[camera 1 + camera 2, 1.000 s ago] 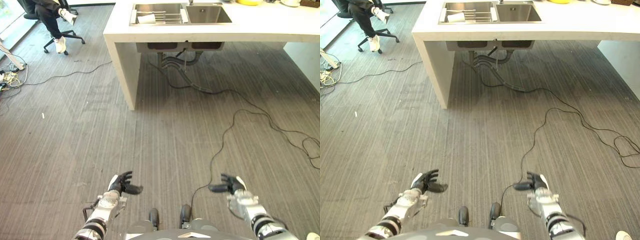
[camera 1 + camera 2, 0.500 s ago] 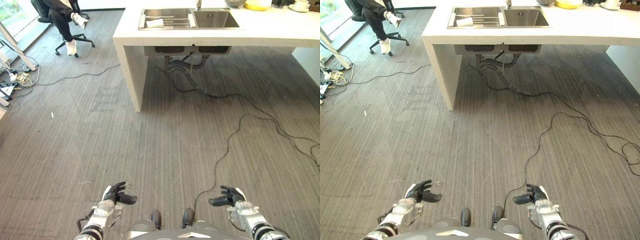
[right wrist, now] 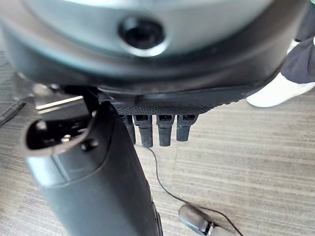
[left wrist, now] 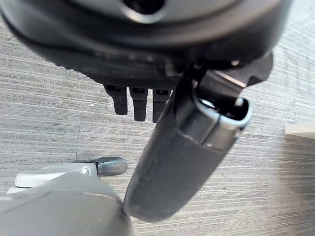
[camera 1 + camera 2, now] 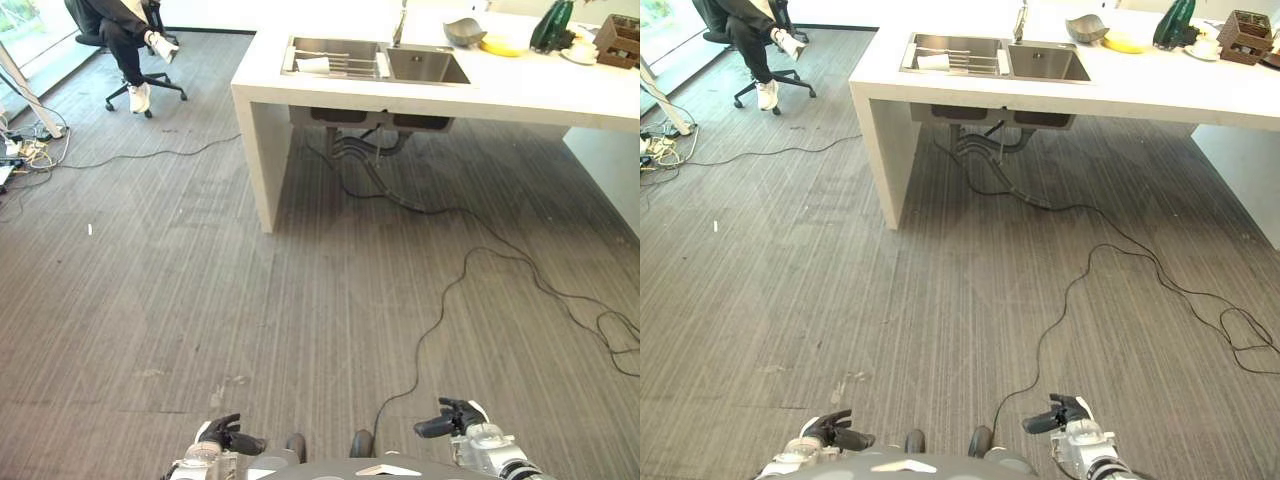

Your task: Place the dishes in the dishwasher.

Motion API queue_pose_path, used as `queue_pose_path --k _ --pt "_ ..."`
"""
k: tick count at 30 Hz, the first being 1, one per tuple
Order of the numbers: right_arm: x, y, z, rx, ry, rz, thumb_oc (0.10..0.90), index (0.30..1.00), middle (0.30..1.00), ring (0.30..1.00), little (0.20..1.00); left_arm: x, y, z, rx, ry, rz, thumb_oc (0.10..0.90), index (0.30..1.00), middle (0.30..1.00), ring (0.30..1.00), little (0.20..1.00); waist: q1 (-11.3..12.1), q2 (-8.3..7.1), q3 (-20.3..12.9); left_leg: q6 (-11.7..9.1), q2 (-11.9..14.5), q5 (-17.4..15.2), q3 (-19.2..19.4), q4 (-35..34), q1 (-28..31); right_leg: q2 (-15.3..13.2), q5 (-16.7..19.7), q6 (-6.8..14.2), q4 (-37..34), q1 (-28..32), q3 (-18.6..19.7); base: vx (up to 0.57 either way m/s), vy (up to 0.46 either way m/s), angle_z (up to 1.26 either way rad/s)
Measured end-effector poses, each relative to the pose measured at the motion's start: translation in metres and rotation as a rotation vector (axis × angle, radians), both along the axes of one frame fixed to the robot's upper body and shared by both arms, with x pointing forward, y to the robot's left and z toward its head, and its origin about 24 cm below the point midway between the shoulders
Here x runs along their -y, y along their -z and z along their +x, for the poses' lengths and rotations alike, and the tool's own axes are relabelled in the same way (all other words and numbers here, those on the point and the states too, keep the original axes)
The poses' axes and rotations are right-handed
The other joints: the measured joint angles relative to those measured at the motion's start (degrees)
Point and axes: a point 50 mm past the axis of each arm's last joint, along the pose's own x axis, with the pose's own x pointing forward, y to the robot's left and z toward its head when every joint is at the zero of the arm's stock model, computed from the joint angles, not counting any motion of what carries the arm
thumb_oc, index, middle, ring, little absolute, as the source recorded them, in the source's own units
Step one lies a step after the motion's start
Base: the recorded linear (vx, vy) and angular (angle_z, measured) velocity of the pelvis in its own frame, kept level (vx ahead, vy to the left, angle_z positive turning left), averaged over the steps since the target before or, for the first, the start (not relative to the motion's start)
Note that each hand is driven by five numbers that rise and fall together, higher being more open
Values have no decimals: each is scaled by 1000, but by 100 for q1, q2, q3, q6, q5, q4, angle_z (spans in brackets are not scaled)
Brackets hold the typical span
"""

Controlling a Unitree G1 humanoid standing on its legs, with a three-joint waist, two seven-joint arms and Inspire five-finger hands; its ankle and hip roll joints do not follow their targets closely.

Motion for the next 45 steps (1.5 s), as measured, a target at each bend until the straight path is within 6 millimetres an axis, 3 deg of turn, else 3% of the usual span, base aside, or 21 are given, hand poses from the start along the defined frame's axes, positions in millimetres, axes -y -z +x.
queue_pose_path --k 7,24,33,40,44,45 --pt "-3 4 -6 -33 5 8 800 900 900 900 900 0 1 -3 -12 -10 -15 800 900 900 900 900 -7 206 12 -3 -1 -2 -17 -5 -7 -2 -14 12 -1 13 -22 9 2 0" --pt "-2 4 -7 -40 7 16 800 900 900 900 900 4 -1 5 10 57 -18 800 900 900 900 900 -33 235 33 -3 -2 -1 -12 -2 -10 -2 -21 22 0 -2 -17 -9 3 0" --pt "-5 -5 20 31 -4 25 800 900 900 900 900 10 -12 36 120 63 -28 800 900 900 900 900 -15 104 588 35 -16 80 20 20 -294 -14 77 10 1 -288 13 -19 43 -2" --pt "-7 -15 44 90 -18 13 800 900 900 900 900 10 -21 55 181 83 -10 800 900 900 900 900 22 74 644 158 -74 32 108 -4 -194 -79 68 80 125 -283 97 51 146 -6" --pt "0 -24 59 134 -23 -9 800 900 900 900 900 15 -30 74 234 132 -7 800 900 900 900 900 15 367 827 329 86 -25 140 -3 -19 -217 -198 291 1923 -983 84 108 105 -3" --pt "0 -23 59 127 -25 -10 800 900 900 900 900 15 -32 79 244 134 -1 800 900 900 900 900 5 357 842 414 52 -82 94 39 60 -512 -603 324 2847 -1387 61 313 -41 3"
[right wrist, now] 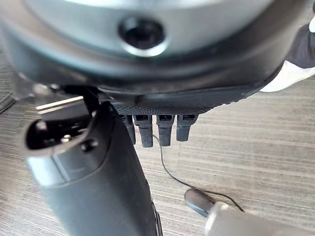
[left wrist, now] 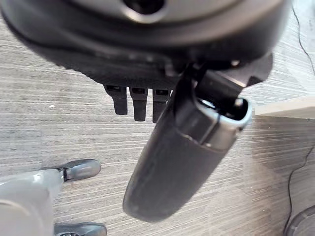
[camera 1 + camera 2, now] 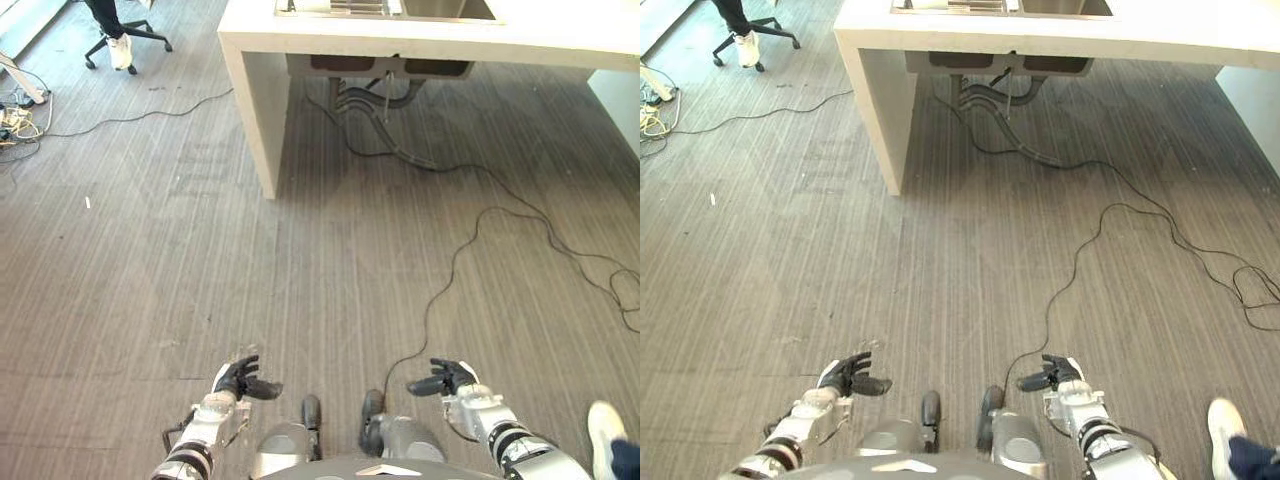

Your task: Place the dishes in the dishwasher.

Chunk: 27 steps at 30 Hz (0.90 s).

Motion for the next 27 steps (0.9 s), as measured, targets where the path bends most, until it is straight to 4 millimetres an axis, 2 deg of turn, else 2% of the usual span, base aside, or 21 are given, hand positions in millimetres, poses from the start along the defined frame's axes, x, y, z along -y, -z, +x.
queue_pose_path --k 2,4,5,6,7,9,11,12,13,14,15,16,18,19,20,21,22,23,24,25,27 --pt "-1 0 1 2 -3 3 800 900 900 900 900 -3 0 -1 -6 -7 10 800 900 900 900 900 10 -64 -2 -10 -69 -46 -8 -19 83 -318 -107 77 270 -243 56 286 -109 6" --pt "-2 -2 3 14 -7 6 800 900 900 900 900 -9 -1 -1 -6 -13 26 800 900 900 900 900 8 -143 17 -9 -136 -53 -60 -41 91 -500 -127 138 -321 -317 49 265 -134 14" --pt "-2 -2 3 11 -10 7 800 900 900 900 900 -13 -2 -2 -9 -19 39 800 900 900 900 900 -1 -226 22 -18 -175 -87 -108 -39 68 -611 -52 272 -945 -339 20 252 -112 20" --pt "-3 -1 2 4 -10 7 800 900 900 900 900 -17 0 -6 -28 -28 51 800 900 900 900 900 5 -303 4 -44 -199 -143 -162 -38 78 -648 81 438 -1665 -326 -1 493 -222 24" --pt "-2 0 0 -1 -8 7 800 900 900 900 900 -18 2 -9 -44 -32 53 800 900 900 900 900 -7 -328 -1 -47 -199 -180 -215 -38 118 -660 178 481 -1951 -300 -13 386 -168 21" --pt "-2 2 -5 -14 -6 9 800 900 900 900 900 -21 6 -16 -74 -54 49 800 900 900 900 900 -74 -382 -37 -168 -185 -351 -316 -9 180 -640 420 545 -2377 -293 61 296 -156 28" --pt "-2 7 -14 -47 -1 14 800 900 900 900 900 -23 8 -23 -89 -84 40 800 900 900 900 900 -126 -473 -106 -307 -125 -487 -469 -17 293 -592 537 462 -2539 -287 18 347 -225 39" --pt "-2 9 -18 -67 2 18 800 900 900 900 900 -25 9 -27 -99 -95 38 800 900 900 900 900 -133 -517 -138 -413 -82 -560 -507 -33 398 -554 597 392 -2448 -255 13 353 -229 34" --pt "0 12 -23 -89 6 18 800 900 900 900 900 -24 12 -34 -115 -111 26 800 900 900 900 900 -148 -453 -192 -560 84 -652 -587 1 517 -458 875 142 -2342 -159 17 472 -324 58" --pt "2 14 -29 -105 11 14 800 900 900 900 900 -21 16 -44 -137 -121 9 800 900 900 900 900 -269 -269 -327 -714 520 -800 -807 280 564 -115 929 96 -2107 42 -15 350 -250 71" --pt "2 14 -30 -109 10 16 800 900 900 900 900 -22 17 -46 -142 -130 2 800 900 900 900 900 -270 -269 -345 -812 642 -862 -908 763 458 28 900 -58 -2040 205 -43 322 -277 68" --pt "2 16 -35 -121 10 18 800 900 900 900 900 -22 16 -44 -135 -132 -1 800 900 900 900 900 -246 -346 -405 -913 676 -949 -941 1321 286 86 894 -363 -2029 323 -105 169 -209 20" --pt "5 14 -33 -110 5 6 800 900 900 900 900 -20 19 -51 -150 -145 -21 800 900 900 900 900 -96 -356 -621 -1018 784 -874 -971 2440 -126 311 613 -737 -1957 423 -112 248 -371 -22" --pt "8 10 -27 -78 -8 -5 800 900 900 900 900 -18 16 -44 -122 -147 -33 800 900 900 900 900 6 -365 -676 -1253 807 -460 -1237 4040 -1001 474 453 -966 -2041 565 -165 177 -315 -27" --pt "8 9 -24 -63 -21 -10 800 900 900 900 900 -17 12 -36 -87 -147 -42 800 900 900 900 900 81 -398 -662 -1265 780 133 -1325 4859 -1480 531 389 -1056 -2040 607 -206 218 -258 -13" --pt "9 7 -20 -60 -26 -14 800 900 900 900 900 -17 7 -27 -53 -146 -50 800 900 900 900 900 116 -477 -620 -1239 816 315 -1264 5461 -1842 532 312 -1153 -2060 702 -253 195 -77 -6" --pt "9 7 -18 -66 -32 -23 800 900 900 900 900 -15 5 -23 -36 -148 -62 800 900 900 900 900 117 -506 -586 -1216 856 113 -1132 5688 -2080 559 291 -1154 -2068 786 -261 315 -66 -2" --pt "9 5 -14 -64 -35 -28 800 900 900 900 900 -14 2 -16 -14 -145 -72 800 900 900 900 900 142 -527 -558 -1191 814 -106 -997 5629 -2278 573 214 -1243 -2073 877 -256 342 -16 5" --pt "9 4 -12 -57 -34 -30 800 900 900 900 900 -12 -4 -7 28 -146 -92 800 900 900 900 900 161 -632 -494 -1133 513 -485 -877 5165 -2341 534 27 -1249 -2228 1105 -144 361 -3 -10" --pt "14 2 -10 -55 -29 -40 800 900 900 900 900 -7 -9 0 66 -139 -117 800 900 900 900 900 243 -564 -433 -1077 296 -710 -877 4536 -2335 567 17 -1220 -2293 1211 -48 363 -21 -28" --pt "19 1 -10 -51 -9 -42 800 900 900 900 900 -4 -18 12 123 -136 -144 800 900 900 900 900 366 -474 -326 -987 -13 -678 -713 3047 -2358 643 -16 -1180 -2610 1463 70 474 1 -43"
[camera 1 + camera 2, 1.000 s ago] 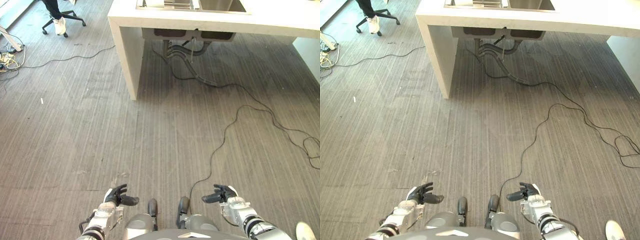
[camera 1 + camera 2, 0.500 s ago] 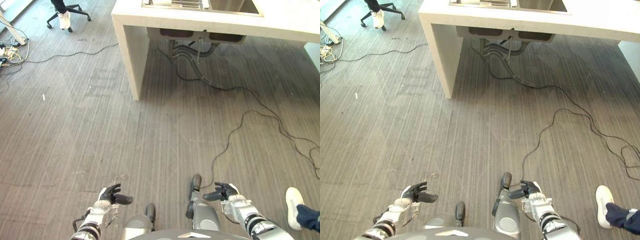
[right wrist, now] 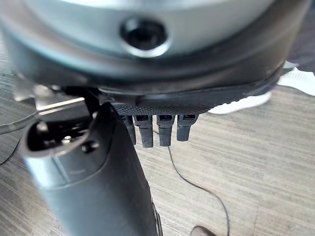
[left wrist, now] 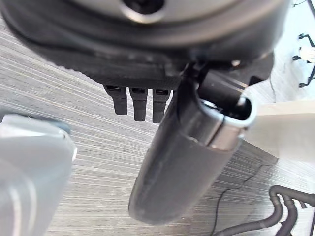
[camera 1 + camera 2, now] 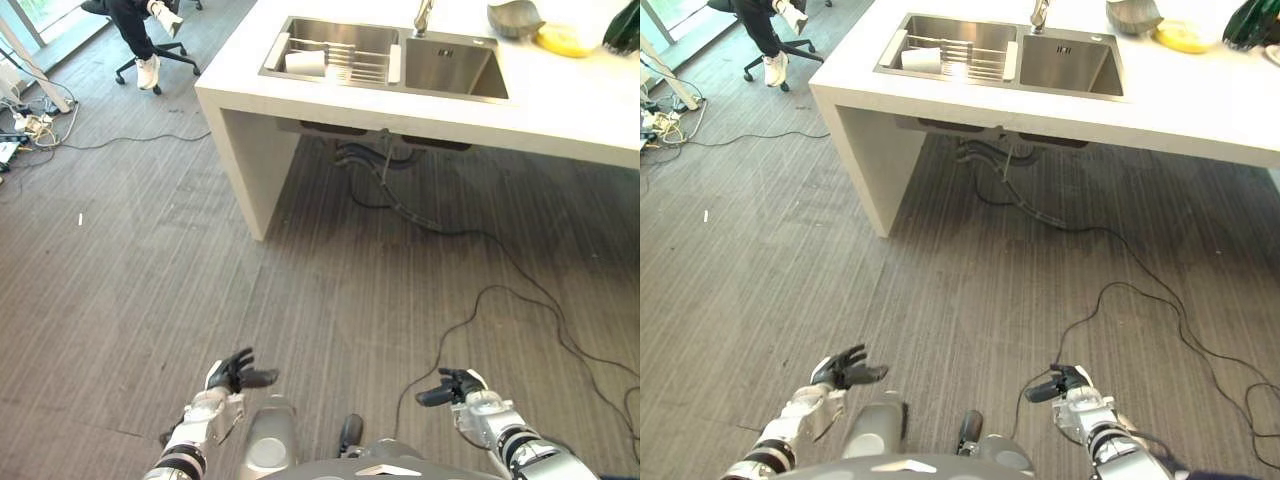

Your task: Place the dishes in the dishwasher.

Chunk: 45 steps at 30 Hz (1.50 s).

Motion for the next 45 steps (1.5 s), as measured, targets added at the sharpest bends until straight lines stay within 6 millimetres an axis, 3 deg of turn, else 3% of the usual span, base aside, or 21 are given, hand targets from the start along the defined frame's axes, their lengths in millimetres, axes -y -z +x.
queue_pose_path --k 2,5,9,11,13,15,17,19,20,23,25,26,27,28,29,31,32,35,38,42,45 --pt "4 5 -10 -48 12 -9 800 900 900 900 900 2 -11 14 68 -12 -27 800 900 900 900 900 228 231 165 -111 -42 870 228 -2291 41 185 -15 60 -229 325 -4 325 8 -43" --pt "6 14 -31 -118 27 2 800 900 900 900 900 -7 -16 14 97 -53 -39 800 900 900 900 900 485 502 189 -320 -32 1318 -80 -3033 -125 438 -426 -3 -244 766 266 380 32 -45" --pt "6 17 -39 -143 32 7 800 900 900 900 900 -15 -22 17 127 -91 -42 800 900 900 900 900 652 481 192 -369 20 1309 -27 -3060 -133 447 -585 172 -211 898 445 141 45 -32" --pt "2 19 -44 -145 32 19 800 900 900 900 900 -36 -40 24 194 -107 -3 800 900 900 900 900 771 93 226 22 -265 1611 418 -2589 13 -26 -923 821 -184 1326 592 637 270 -57" --pt "-9 18 -35 -95 28 76 800 900 900 900 900 -60 -76 31 333 -143 30 800 900 900 900 900 1021 -113 332 504 -203 1464 956 -2217 492 -233 -586 885 -38 1692 832 519 205 -111" --pt "-15 22 -39 -100 39 101 800 900 900 900 900 -72 -94 35 418 -174 51 800 900 900 900 900 1027 -180 198 658 -198 1341 964 -2267 732 -266 -465 1062 282 1704 845 234 111 -32" --pt "-25 33 -66 -173 83 139 800 900 900 900 900 -82 -145 57 631 -137 129 800 900 900 900 900 911 -470 -203 786 -258 1058 938 -2367 860 -352 -316 1307 1305 1274 602 303 241 29" --pt "-22 37 -80 -221 113 141 800 900 900 900 900 -78 -164 65 709 -119 140 800 900 900 900 900 875 -494 -217 942 -371 1036 882 -2415 1130 -516 -135 1651 2326 952 559 311 315 32" --pt "-13 38 -92 -243 169 137 800 900 900 900 900 -68 -175 71 756 -94 159 800 900 900 900 900 656 -320 -167 1200 -485 980 518 -2496 1360 -836 414 2053 4423 33 418 237 233 92" --pt "-5 38 -101 -251 278 150 800 900 900 900 900 -58 -193 76 828 -43 220 800 900 900 900 900 443 -242 -116 1383 -687 870 216 -2440 1677 -1048 111 1790 6088 -947 785 208 113 79" --pt "8 32 -91 -210 256 112 800 900 900 900 900 -55 -204 78 855 -17 311 800 900 900 900 900 285 87 -50 1333 -611 718 -70 -2450 1942 -1072 -249 1576 6152 -1547 644 376 -68 78" --pt "14 29 -87 -188 246 98 800 900 900 900 900 -54 -208 78 867 -10 333 800 900 900 900 900 198 178 -48 1123 -600 472 -195 -2482 2017 -1082 -362 1564 5794 -1791 496 367 -117 88" --pt "15 27 -83 -169 214 89 800 900 900 900 900 -54 -213 78 884 -13 370 800 900 900 900 900 219 127 -13 590 -497 118 174 -2477 2018 -1268 -583 1270 4951 -1890 208 180 -132 69" --pt "14 26 -81 -152 195 87 800 900 900 900 900 -53 -219 78 906 -17 398 800 900 900 900 900 165 135 -11 528 -416 217 513 -2500 1990 -1373 -719 1243 3947 -1815 -215 255 -189 90" --pt "21 23 -82 -134 195 65 800 900 900 900 900 -55 -227 76 934 -34 451 800 900 900 900 900 77 226 104 1288 -511 511 414 -2825 2352 -1383 -525 1573 2578 -1867 -349 270 -185 94" --pt "17 25 -86 -137 194 78 800 900 900 900 900 -56 -228 75 937 -45 484 800 900 900 900 900 33 218 105 1108 -577 401 249 -2865 2474 -1249 -511 1569 1907 -1961 -274 237 -158 72" --pt "7 29 -93 -154 193 104 800 900 900 900 900 -55 -233 74 956 -43 527 800 900 900 900 900 -34 200 110 934 -588 289 55 -2921 2674 -1007 -391 1480 1419 -1987 -281 284 -196 78" --pt "-34 47 -140 -286 227 210 800 900 900 900 900 -35 -241 69 1028 20 548 800 900 900 900 900 -30 -308 -205 680 -911 123 -183 -2774 3320 -344 728 247 1292 -1705 -322 215 -157 90" --pt "-36 46 -137 -267 186 212 800 900 900 900 900 -24 -241 68 1078 46 524 800 900 900 900 900 -1 -451 -306 585 -931 -322 -203 -1773 2772 -377 635 173 638 -1316 95 204 -170 26" --pt "-37 42 -118 -187 169 206 800 900 900 900 900 -18 -246 70 1084 136 563 800 900 900 900 900 -87 -426 -227 10 248 -549 -164 -1846 2168 -106 767 205 43 -923 461 162 -187 -44" --pt "-34 38 -107 -134 133 196 800 900 900 900 900 -18 -246 71 1084 136 561 800 900 900 900 900 -243 -158 -66 278 405 -582 82 -1685 2312 16 389 300 400 -868 241 60 -115 -66"
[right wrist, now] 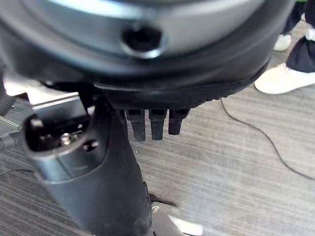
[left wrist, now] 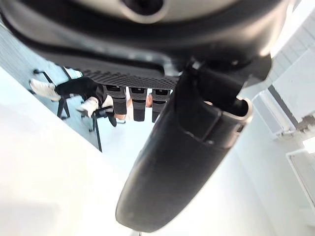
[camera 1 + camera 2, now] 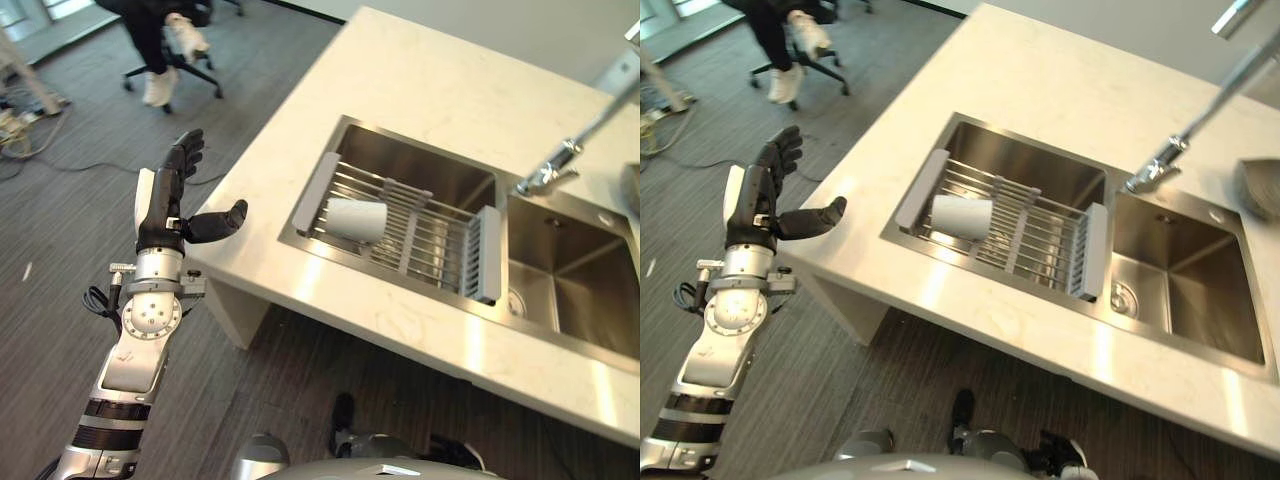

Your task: Place the dishes in the dishwasher.

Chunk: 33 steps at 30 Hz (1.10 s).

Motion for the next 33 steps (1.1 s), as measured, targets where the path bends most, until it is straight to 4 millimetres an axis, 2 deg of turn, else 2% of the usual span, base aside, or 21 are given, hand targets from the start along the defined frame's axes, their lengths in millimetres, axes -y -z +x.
queue_pose_path --k 1,2,3,4,5,6,7,9,10,11,12,14,15,16,18,19,22,25,27,28,33 --pt "-3 0 -1 1 0 7 800 900 900 900 900 0 0 0 -1 1 6 800 900 900 900 900 -15 -13 8 -88 -39 -53 46 298 -95 47 -174 -10 239 -2 -98 11 -28 -47" --pt "-7 1 -4 -4 -8 16 800 900 900 900 900 -1 -2 2 1 3 13 800 900 900 900 900 -30 -127 50 -165 -185 -99 79 1079 -429 45 -367 -71 420 48 -113 83 28 -91" --pt "-1 -1 -2 1 -29 -2 800 900 900 900 900 -3 3 3 -19 -10 7 800 900 900 900 900 53 -150 124 -352 -353 10 -26 2523 -1118 -122 -274 -78 152 214 157 129 53 -97" --pt "-1 -1 -1 7 -34 -7 800 900 900 900 900 -3 4 3 -24 -9 13 800 900 900 900 900 53 -94 139 -335 -399 -110 -123 2646 -1302 -140 -292 -91 93 191 323 120 62 -106" --pt "4 -3 1 17 -32 -23 800 900 900 900 900 -3 3 3 -22 -7 23 800 900 900 900 900 45 10 209 -258 -410 -184 -389 1987 -1346 -173 -276 -90 -6 195 522 68 50 -70" --pt "6 -3 2 17 -23 -27 800 900 900 900 900 -3 2 4 -22 -5 25 800 900 900 900 900 21 45 264 -236 -345 -90 -563 1335 -1346 -247 -227 -6 -33 217 619 45 64 -68" --pt "7 -3 0 11 -22 -31 800 900 900 900 900 -2 2 4 -23 0 27 800 900 900 900 900 -43 53 297 -322 -222 118 -623 850 -1414 -315 -231 129 -57 255 729 56 113 -40" --pt "8 -2 -4 -3 -21 -33 800 900 900 900 900 5 1 11 -18 25 38 800 900 900 900 900 -185 30 403 -507 -82 591 -697 407 -1583 -498 -210 218 -259 421 764 61 143 -28" --pt "11 -2 -7 -9 -21 -41 800 900 900 900 900 7 2 11 -25 34 46 800 900 900 900 900 -187 92 413 -517 47 793 -594 136 -1561 -507 -212 355 -297 460 833 39 163 -58" --pt "14 0 -16 -35 -15 -47 800 900 900 900 900 7 7 12 -53 42 85 800 900 900 900 900 -320 164 472 -257 83 1209 -231 -74 -1371 -648 -162 634 -507 712 948 34 201 -61" --pt "9 2 -23 -55 -8 -33 800 900 900 900 900 6 7 12 -65 47 107 800 900 900 900 900 -338 107 415 -154 -23 1266 -117 -315 -1239 -751 -150 646 -588 726 979 9 146 -46" --pt "2 5 -38 -85 11 -9 800 900 900 900 900 2 2 12 -58 48 151 800 900 900 900 900 -432 -49 321 -13 -182 1442 18 -650 -1043 -860 53 865 -595 738 797 17 103 -26" --pt "0 7 -43 -102 13 1 800 900 900 900 900 -1 0 12 -61 40 179 800 900 900 900 900 -441 -28 328 40 -197 1503 90 -838 -883 -880 117 927 -566 747 747 2 136 -37" --pt "-6 9 -58 -143 19 24 800 900 900 900 900 -3 -1 12 -65 41 218 800 900 900 900 900 -489 24 305 96 -193 1559 195 -1152 -565 -879 223 990 -565 813 719 -16 125 -43" --pt "-15 11 -77 -192 28 64 800 900 900 900 900 -3 -1 11 -68 43 239 800 900 900 900 900 -515 83 198 116 -189 1606 342 -1408 -351 -871 241 1040 -630 849 712 -16 81 -35" --pt "-20 11 -82 -201 32 80 800 900 900 900 900 -4 -2 11 -68 43 246 800 900 900 900 900 -541 54 167 114 -189 1597 382 -1408 -308 -868 246 1049 -629 859 715 4 37 -24" --pt "-32 12 -87 -214 34 118 800 900 900 900 900 1 0 12 -90 83 265 800 900 900 900 900 -797 104 107 56 -145 1556 417 -1410 -244 -816 248 1065 -606 928 712 41 63 -14" --pt "-32 12 -92 -220 34 125 800 900 900 900 900 10 9 12 -135 148 281 800 900 900 900 900 -818 75 4 -18 -79 1502 568 -1440 -126 -761 148 1154 -608 969 713 17 52 -26" --pt "-32 12 -95 -225 37 124 800 900 900 900 900 14 12 11 -147 170 285 800 900 900 900 900 -851 20 -76 -79 -91 1472 587 -1443 -124 -769 32 1075 -610 967 718 4 50 -12" --pt "-31 11 -95 -225 37 121 800 900 900 900 900 13 15 10 -154 171 283 800 900 900 900 900 -856 -30 -144 -114 -93 1494 616 -1444 -123 -768 -90 947 -615 955 743 3 38 -9" --pt "-28 10 -107 -241 45 114 800 900 900 900 900 13 25 5 -189 172 271 800 900 900 900 900 -834 44 -382 -235 101 1570 621 -1445 -151 -583 -112 930 -632 891 777 -20 53 -4"
